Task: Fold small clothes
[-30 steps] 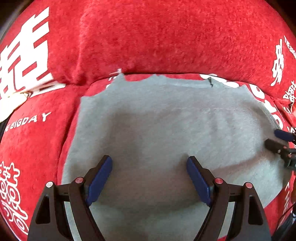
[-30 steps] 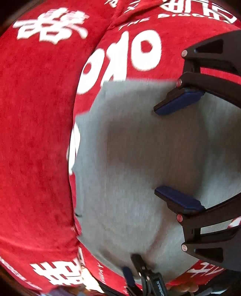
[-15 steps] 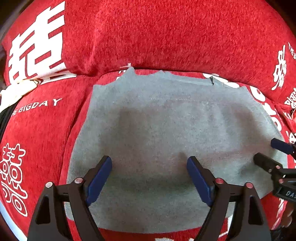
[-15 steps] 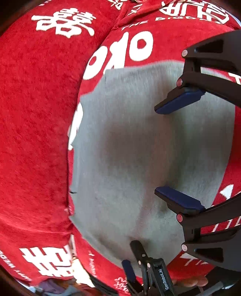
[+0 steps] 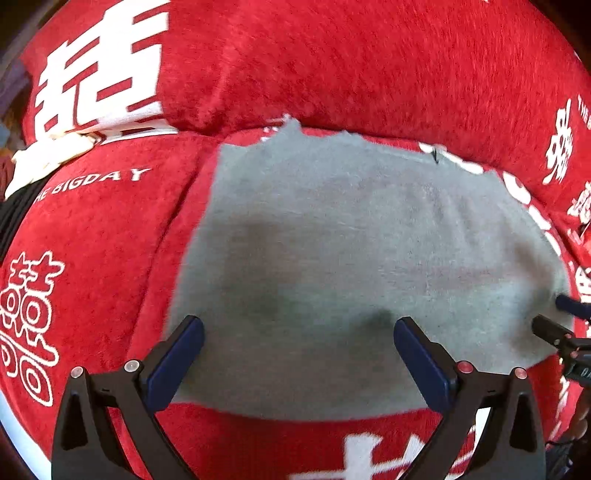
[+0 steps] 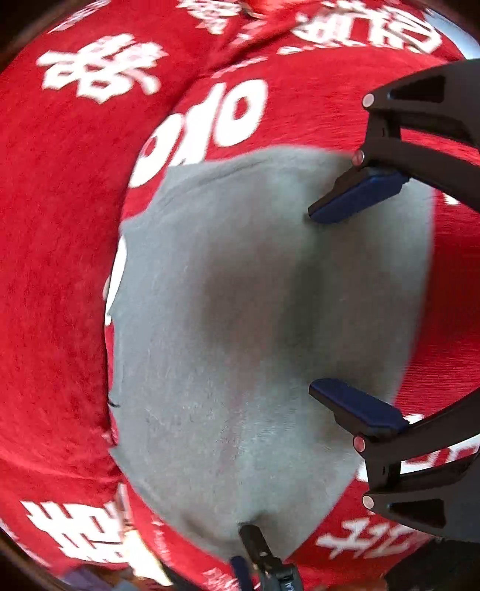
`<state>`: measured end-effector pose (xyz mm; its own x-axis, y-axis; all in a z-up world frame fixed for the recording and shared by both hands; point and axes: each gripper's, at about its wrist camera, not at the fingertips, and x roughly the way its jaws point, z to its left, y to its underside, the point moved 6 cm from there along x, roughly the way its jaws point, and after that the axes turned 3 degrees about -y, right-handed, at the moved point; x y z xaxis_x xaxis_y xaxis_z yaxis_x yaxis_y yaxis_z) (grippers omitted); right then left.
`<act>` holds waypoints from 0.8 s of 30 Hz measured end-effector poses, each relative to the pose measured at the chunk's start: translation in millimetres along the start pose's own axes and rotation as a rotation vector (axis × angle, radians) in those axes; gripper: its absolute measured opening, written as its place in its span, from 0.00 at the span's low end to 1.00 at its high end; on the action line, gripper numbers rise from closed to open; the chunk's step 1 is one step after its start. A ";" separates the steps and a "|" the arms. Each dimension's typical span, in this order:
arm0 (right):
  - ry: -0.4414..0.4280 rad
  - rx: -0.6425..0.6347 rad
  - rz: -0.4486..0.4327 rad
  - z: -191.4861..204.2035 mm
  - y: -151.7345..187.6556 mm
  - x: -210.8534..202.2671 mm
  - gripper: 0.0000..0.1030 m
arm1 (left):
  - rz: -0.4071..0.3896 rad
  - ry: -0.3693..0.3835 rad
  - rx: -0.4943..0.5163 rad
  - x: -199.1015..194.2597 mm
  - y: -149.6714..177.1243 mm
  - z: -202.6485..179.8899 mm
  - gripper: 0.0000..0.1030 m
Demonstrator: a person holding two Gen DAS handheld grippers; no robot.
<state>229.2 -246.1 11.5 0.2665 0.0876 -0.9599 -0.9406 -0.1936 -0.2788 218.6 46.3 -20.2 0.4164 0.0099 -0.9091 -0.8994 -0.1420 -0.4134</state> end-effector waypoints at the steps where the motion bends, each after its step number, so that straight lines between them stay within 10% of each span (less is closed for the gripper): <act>1: -0.016 0.023 -0.009 -4.1 2.1 -5.6 0.85 | 0.000 0.014 -0.018 -1.9 0.7 8.3 1.00; 9: -0.055 0.092 -0.091 -9.4 -20.6 -36.3 0.86 | 0.125 0.208 -0.248 28.3 -13.6 65.8 1.00; 18: -0.009 -0.052 0.067 62.2 -64.4 46.5 0.88 | 0.179 0.339 -0.158 56.1 -40.8 39.2 1.00; 24: 0.003 -0.057 0.002 59.3 -67.4 60.4 1.00 | 0.180 0.543 -0.168 59.1 -46.6 48.7 1.00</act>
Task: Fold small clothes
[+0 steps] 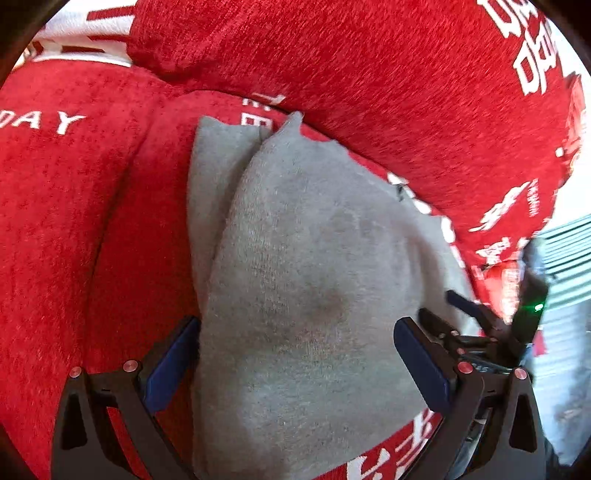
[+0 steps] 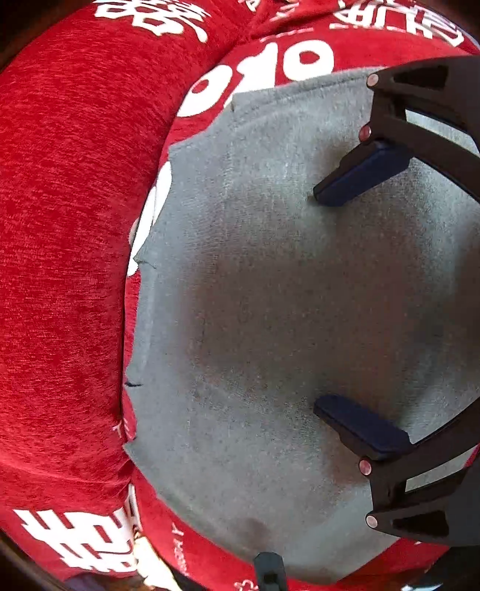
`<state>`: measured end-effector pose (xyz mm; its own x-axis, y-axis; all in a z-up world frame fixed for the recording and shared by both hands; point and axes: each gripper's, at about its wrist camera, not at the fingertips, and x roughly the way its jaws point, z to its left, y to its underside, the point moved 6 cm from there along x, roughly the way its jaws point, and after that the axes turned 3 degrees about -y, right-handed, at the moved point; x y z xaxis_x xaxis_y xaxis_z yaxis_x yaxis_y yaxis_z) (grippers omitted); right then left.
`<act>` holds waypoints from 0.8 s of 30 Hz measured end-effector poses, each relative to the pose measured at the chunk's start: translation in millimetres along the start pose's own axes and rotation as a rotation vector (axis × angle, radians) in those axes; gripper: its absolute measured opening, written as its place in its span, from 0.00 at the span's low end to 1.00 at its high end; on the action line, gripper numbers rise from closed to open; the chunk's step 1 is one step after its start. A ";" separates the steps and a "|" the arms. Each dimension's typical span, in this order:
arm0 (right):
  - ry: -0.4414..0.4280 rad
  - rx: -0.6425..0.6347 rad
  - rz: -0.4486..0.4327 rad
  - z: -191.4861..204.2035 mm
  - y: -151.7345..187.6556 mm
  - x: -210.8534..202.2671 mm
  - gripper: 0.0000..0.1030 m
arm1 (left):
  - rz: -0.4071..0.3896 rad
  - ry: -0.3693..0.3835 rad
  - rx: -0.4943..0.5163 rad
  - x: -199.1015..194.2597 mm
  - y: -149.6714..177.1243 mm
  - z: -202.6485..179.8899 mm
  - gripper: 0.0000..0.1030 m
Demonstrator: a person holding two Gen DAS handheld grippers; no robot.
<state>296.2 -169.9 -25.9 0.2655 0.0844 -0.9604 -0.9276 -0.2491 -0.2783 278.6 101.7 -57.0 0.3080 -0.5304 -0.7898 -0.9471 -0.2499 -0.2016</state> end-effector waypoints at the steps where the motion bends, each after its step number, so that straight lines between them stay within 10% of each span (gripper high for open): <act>1: -0.003 -0.005 -0.010 0.0 1.0 -0.2 1.00 | -0.006 0.012 -0.007 0.0 -1.5 0.8 1.00; 9: -0.013 0.012 0.003 -4.9 -2.0 -11.3 1.00 | -0.028 -0.080 -0.017 3.8 -8.0 0.6 0.30; 24: 0.025 0.032 0.061 -5.0 -20.1 7.6 1.00 | -0.048 -0.188 0.060 -20.1 -13.3 -30.2 0.20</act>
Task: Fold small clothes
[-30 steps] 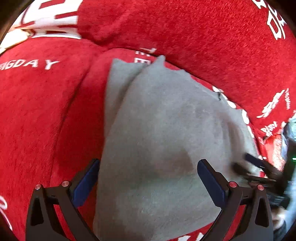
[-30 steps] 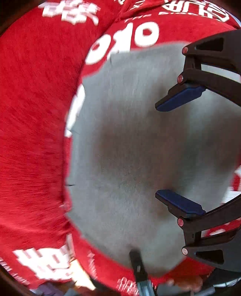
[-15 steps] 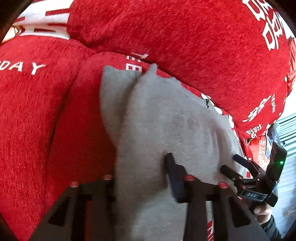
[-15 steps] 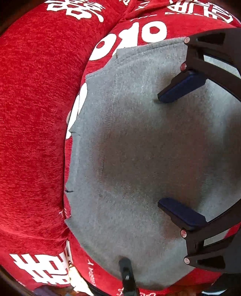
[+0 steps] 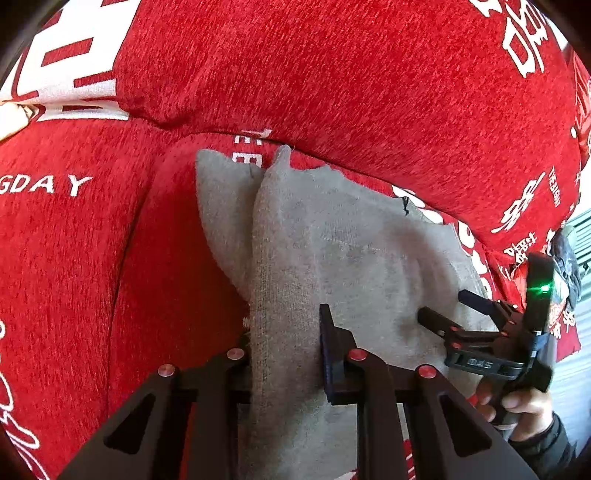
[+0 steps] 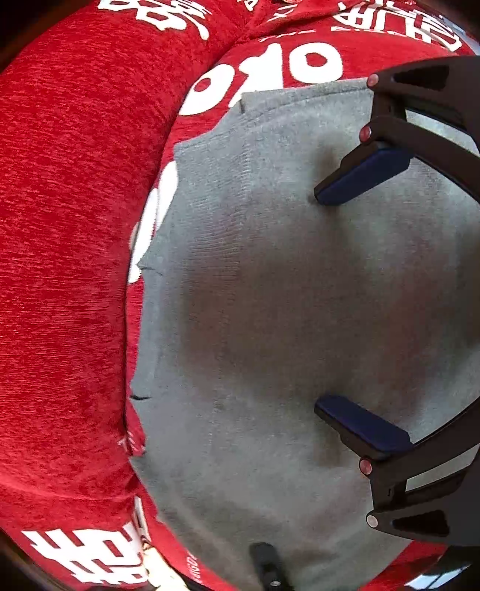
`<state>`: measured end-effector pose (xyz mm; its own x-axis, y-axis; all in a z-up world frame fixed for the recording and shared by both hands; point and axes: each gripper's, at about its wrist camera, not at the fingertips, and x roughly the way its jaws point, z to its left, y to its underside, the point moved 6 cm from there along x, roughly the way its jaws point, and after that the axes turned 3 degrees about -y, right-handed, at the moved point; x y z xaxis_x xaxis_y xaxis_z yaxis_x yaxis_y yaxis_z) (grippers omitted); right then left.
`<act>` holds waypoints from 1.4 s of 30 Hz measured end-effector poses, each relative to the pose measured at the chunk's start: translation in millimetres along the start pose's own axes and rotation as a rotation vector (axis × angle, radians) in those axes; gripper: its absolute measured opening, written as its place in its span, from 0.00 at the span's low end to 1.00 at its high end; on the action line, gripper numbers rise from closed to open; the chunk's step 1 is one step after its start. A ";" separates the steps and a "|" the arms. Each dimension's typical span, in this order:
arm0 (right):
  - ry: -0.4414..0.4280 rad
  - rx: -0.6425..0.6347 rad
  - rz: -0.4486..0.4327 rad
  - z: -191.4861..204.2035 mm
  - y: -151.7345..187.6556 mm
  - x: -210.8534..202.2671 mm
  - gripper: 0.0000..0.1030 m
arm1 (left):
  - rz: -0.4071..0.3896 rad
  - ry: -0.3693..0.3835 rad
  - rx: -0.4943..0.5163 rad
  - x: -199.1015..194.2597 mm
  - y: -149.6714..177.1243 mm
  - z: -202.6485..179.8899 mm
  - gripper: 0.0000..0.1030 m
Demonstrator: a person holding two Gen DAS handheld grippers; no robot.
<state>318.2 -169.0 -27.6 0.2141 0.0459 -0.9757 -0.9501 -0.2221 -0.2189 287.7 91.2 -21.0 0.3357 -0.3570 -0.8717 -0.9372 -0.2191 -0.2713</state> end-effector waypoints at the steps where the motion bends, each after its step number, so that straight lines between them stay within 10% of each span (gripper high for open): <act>1: 0.017 -0.018 -0.007 1.8 -1.8 2.4 1.00 | -0.001 0.004 -0.006 -1.6 -0.6 -1.3 0.20; 25: 0.015 0.149 -0.067 -36.8 12.5 -14.6 1.00 | 0.009 -0.226 0.073 -17.0 -3.5 -97.9 0.19; 42: -0.057 0.368 -0.125 -226.0 98.0 -84.1 1.00 | 0.100 -0.207 0.233 64.2 15.4 -311.0 0.13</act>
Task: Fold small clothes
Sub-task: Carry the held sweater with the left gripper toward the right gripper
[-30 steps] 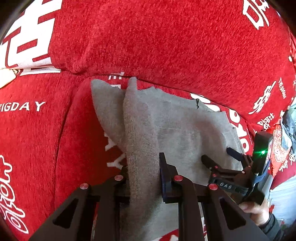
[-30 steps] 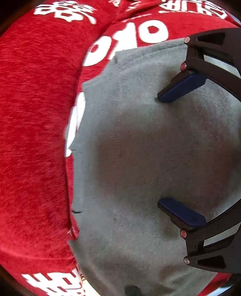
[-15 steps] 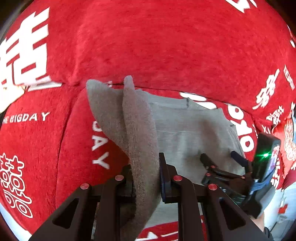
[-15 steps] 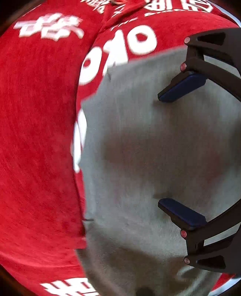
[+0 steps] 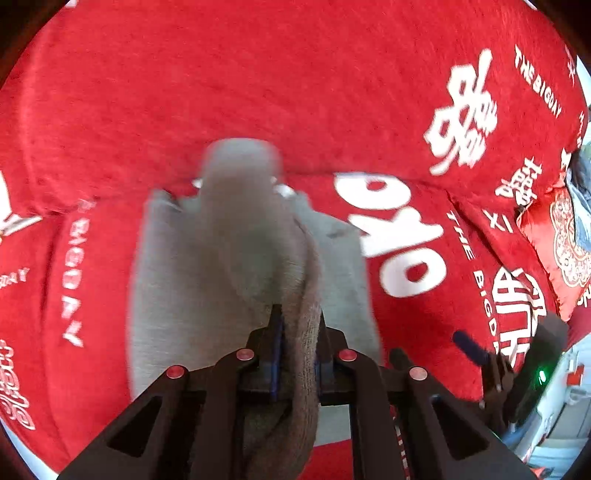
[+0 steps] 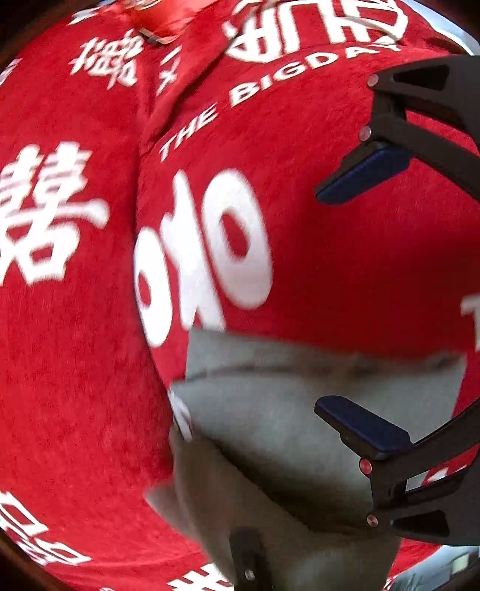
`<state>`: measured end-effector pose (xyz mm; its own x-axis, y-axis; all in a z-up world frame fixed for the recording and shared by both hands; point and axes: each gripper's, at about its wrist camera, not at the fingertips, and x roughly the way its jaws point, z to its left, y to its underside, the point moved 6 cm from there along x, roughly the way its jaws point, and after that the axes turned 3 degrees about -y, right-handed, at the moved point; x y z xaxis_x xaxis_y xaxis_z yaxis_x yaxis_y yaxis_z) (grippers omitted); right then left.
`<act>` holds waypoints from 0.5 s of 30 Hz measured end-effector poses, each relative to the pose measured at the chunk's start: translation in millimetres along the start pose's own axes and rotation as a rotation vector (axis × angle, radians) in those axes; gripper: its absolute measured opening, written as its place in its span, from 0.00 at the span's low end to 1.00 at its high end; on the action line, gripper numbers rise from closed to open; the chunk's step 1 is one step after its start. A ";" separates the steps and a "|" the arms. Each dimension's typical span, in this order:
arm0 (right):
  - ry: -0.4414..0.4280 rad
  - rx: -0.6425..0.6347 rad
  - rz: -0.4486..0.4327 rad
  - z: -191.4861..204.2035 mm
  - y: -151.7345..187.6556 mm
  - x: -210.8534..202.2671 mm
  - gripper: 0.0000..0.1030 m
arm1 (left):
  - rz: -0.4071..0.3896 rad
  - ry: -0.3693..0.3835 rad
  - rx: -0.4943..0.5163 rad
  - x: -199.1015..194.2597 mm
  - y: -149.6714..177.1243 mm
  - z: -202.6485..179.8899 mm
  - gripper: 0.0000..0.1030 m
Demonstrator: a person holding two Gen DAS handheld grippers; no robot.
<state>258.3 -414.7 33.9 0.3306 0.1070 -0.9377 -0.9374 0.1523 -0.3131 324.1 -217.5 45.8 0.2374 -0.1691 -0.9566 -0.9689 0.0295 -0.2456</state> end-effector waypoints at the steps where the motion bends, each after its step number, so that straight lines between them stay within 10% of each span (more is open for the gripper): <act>1: -0.001 0.009 0.003 -7.0 3.1 -1.5 1.00 | 0.016 0.004 0.002 12.1 3.5 -11.7 0.13; 15: -0.057 0.095 0.003 -42.8 24.4 -0.3 1.00 | 0.043 0.002 -0.053 37.5 15.2 -26.7 0.12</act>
<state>230.7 -453.1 20.1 0.3360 0.1628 -0.9277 -0.9247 0.2441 -0.2920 316.4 -249.7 10.3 0.1952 -0.1704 -0.9659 -0.9806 -0.0150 -0.1955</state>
